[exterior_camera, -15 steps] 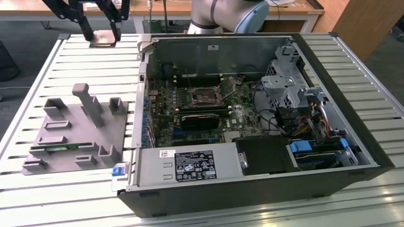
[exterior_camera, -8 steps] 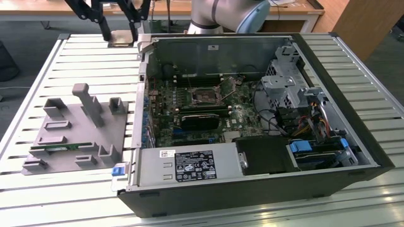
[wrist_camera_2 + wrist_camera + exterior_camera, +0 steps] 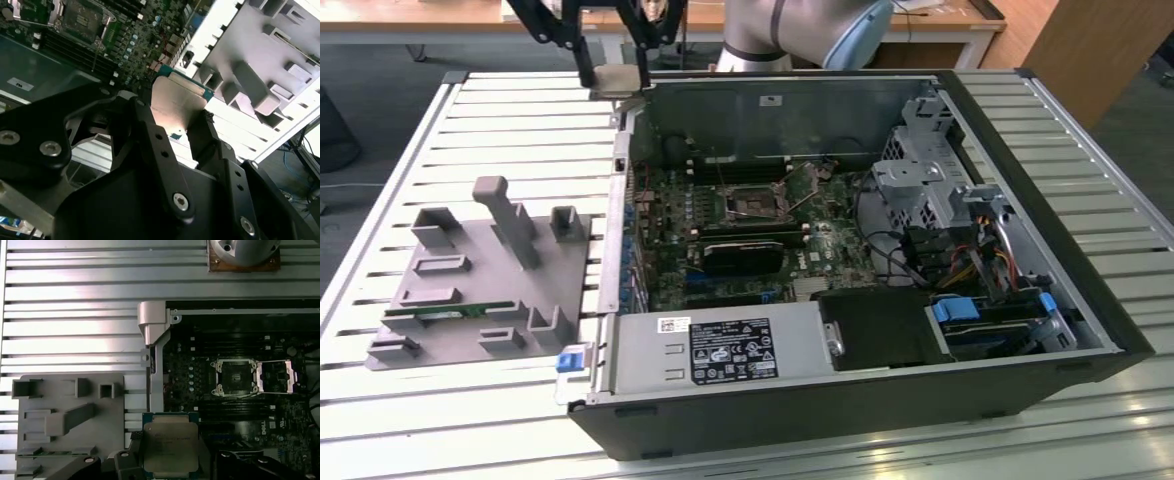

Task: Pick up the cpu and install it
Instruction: 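Pick up the cpu and move it towards the insertion slot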

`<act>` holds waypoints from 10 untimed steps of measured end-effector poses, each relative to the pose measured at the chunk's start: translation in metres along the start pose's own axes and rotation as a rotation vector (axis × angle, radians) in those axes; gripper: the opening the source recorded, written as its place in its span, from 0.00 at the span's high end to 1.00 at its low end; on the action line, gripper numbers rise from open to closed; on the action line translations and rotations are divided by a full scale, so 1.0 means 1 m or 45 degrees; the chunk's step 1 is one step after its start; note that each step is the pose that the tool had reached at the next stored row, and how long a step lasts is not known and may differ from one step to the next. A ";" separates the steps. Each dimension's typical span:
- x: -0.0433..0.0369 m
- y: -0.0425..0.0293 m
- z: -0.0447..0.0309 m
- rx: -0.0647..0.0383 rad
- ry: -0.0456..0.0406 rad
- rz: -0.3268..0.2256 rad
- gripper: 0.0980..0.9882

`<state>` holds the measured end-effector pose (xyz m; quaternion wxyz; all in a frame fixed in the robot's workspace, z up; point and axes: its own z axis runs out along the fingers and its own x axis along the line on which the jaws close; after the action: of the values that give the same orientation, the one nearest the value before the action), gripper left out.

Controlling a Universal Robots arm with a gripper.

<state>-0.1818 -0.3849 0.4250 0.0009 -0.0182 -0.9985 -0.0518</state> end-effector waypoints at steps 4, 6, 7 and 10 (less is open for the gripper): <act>-0.0094 0.0003 0.0007 0.000 0.000 0.000 0.51; -0.0180 0.0006 0.0011 0.000 0.000 0.000 0.51; -0.0225 0.0009 0.0014 0.000 0.000 0.000 0.51; -0.0357 0.0022 0.0040 0.000 0.000 0.000 0.51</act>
<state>-0.1461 -0.3836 0.4211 0.0009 -0.0182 -0.9985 -0.0517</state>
